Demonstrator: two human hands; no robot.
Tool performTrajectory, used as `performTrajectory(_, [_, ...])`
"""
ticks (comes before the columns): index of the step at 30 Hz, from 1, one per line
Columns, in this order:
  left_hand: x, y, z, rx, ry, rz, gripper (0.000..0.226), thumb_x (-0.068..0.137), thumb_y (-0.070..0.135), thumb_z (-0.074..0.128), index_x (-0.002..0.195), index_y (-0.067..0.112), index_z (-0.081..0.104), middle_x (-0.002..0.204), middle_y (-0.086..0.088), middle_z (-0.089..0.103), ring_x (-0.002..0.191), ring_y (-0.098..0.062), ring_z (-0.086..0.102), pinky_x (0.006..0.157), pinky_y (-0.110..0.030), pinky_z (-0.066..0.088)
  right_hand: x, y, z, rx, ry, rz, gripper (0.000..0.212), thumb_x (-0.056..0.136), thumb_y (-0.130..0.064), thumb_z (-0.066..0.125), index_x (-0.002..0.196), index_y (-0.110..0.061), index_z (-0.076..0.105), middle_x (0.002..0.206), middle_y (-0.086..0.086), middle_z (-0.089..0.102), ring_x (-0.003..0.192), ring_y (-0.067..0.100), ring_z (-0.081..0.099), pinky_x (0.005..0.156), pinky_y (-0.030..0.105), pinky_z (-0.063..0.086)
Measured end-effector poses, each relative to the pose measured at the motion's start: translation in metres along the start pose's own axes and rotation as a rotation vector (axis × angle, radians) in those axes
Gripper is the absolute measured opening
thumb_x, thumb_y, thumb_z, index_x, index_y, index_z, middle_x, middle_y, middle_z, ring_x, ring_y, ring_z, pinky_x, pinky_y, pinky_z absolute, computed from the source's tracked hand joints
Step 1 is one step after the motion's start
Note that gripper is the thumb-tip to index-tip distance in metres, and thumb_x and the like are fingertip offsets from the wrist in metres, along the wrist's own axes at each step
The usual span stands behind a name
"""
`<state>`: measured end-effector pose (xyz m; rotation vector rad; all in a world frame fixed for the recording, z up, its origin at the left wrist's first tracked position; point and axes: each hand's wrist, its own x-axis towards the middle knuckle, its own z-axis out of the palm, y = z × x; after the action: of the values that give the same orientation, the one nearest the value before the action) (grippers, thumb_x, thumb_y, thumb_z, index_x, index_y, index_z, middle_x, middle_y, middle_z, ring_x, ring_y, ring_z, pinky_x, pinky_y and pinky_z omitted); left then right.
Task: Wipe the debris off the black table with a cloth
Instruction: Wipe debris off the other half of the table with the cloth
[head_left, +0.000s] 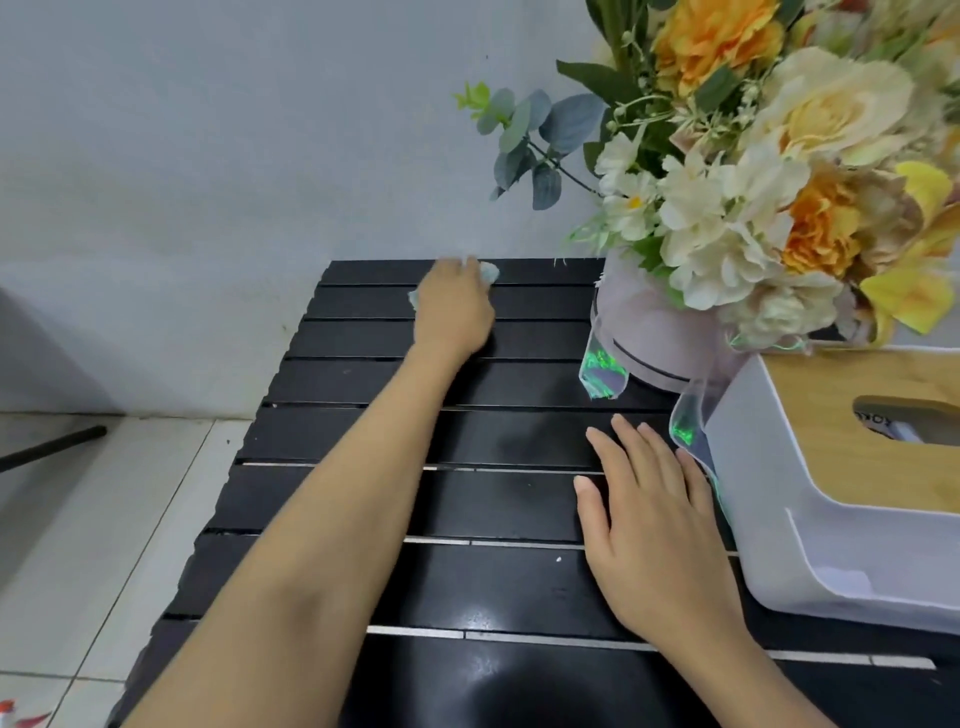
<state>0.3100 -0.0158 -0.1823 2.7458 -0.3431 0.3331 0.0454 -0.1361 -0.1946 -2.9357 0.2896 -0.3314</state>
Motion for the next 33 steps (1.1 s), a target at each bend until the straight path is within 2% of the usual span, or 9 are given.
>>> performTrajectory(4, [-0.090,0.023,-0.012,-0.169,-0.207,0.458,0.038,0.101,0.020,0.038,0.137,0.009,0.045,0.142,-0.007,0.046,0.138,-0.031,0.032,0.114,-0.044,0.024,-0.001,0.000,0.000,0.012,-0.009,-0.006,0.053,0.097,-0.041,0.029,0.139,-0.017,0.052,0.147,0.004,0.048,0.138,0.024,0.040,0.114,0.044,0.028])
performTrajectory(7, [-0.155,-0.042,-0.051,-0.175,-0.197,0.534,0.044,0.101,0.029,0.033,0.141,0.016,0.045,0.149,0.002,0.041,0.142,-0.019,0.027,0.117,-0.035,0.019,0.000,0.000,0.001,0.011,0.000,-0.006,0.053,0.097,-0.040,0.029,0.138,-0.016,0.053,0.146,0.005,0.048,0.137,0.026,0.041,0.113,0.045,0.027])
performTrajectory(11, [-0.110,-0.131,-0.068,0.005,0.010,0.058,0.040,0.093,0.025,0.028,0.120,0.012,0.057,0.125,-0.009,0.058,0.115,-0.033,0.051,0.096,-0.044,0.040,0.000,-0.002,0.002,-0.003,0.015,0.000,0.054,0.096,-0.039,0.028,0.137,-0.015,0.054,0.144,0.007,0.050,0.135,0.028,0.043,0.112,0.047,0.031])
performTrajectory(14, [-0.049,-0.111,-0.050,0.118,0.056,-0.263,0.041,0.084,0.016,0.033,0.115,0.001,0.056,0.118,-0.022,0.057,0.106,-0.041,0.051,0.090,-0.045,0.041,0.002,-0.001,0.002,0.002,0.012,-0.004,0.053,0.097,-0.039,0.028,0.137,-0.015,0.053,0.144,0.007,0.050,0.135,0.028,0.043,0.112,0.047,0.031])
performTrajectory(16, [-0.033,-0.074,-0.034,0.171,0.011,-0.288,0.040,0.081,0.014,0.038,0.115,0.003,0.056,0.116,-0.020,0.058,0.105,-0.040,0.054,0.087,-0.043,0.042,0.001,-0.001,0.003,0.006,0.002,-0.005,0.053,0.097,-0.039,0.027,0.138,-0.015,0.052,0.145,0.006,0.048,0.136,0.027,0.041,0.113,0.046,0.028])
performTrajectory(20, [-0.084,-0.003,-0.018,0.046,-0.005,0.114,0.028,0.088,0.016,0.040,0.112,0.012,0.054,0.113,-0.008,0.056,0.100,-0.032,0.053,0.084,-0.042,0.037,0.001,-0.001,0.002,0.048,-0.009,0.000,0.054,0.097,-0.040,0.025,0.138,-0.015,0.051,0.147,0.005,0.046,0.137,0.025,0.038,0.115,0.045,0.025])
performTrajectory(25, [-0.239,-0.020,-0.071,-0.140,-0.139,0.382,0.043,0.101,0.027,0.031,0.141,0.018,0.044,0.147,0.002,0.043,0.137,-0.024,0.034,0.114,-0.034,0.022,0.001,0.001,-0.004,0.175,-0.001,0.011,0.034,0.099,-0.022,0.045,0.129,-0.009,0.056,0.146,0.011,0.045,0.134,0.028,0.041,0.114,0.046,0.027])
performTrajectory(29, [-0.244,-0.110,-0.099,-0.013,0.002,0.046,0.036,0.100,0.028,0.030,0.131,0.027,0.049,0.140,0.008,0.047,0.128,-0.024,0.041,0.105,-0.049,0.032,-0.026,-0.001,-0.022,0.358,-0.019,0.038,0.030,0.093,-0.006,0.053,0.123,-0.008,0.060,0.139,0.008,0.050,0.127,0.027,0.047,0.112,0.046,0.034])
performTrajectory(33, [-0.173,-0.115,-0.084,0.087,0.077,-0.307,0.038,0.087,0.018,0.032,0.115,0.013,0.058,0.119,-0.013,0.057,0.105,-0.037,0.049,0.088,-0.045,0.038,-0.090,-0.002,-0.041,0.372,0.001,0.020,0.030,0.090,-0.006,0.061,0.118,-0.016,0.062,0.132,0.000,0.055,0.123,0.018,0.047,0.110,0.049,0.036])
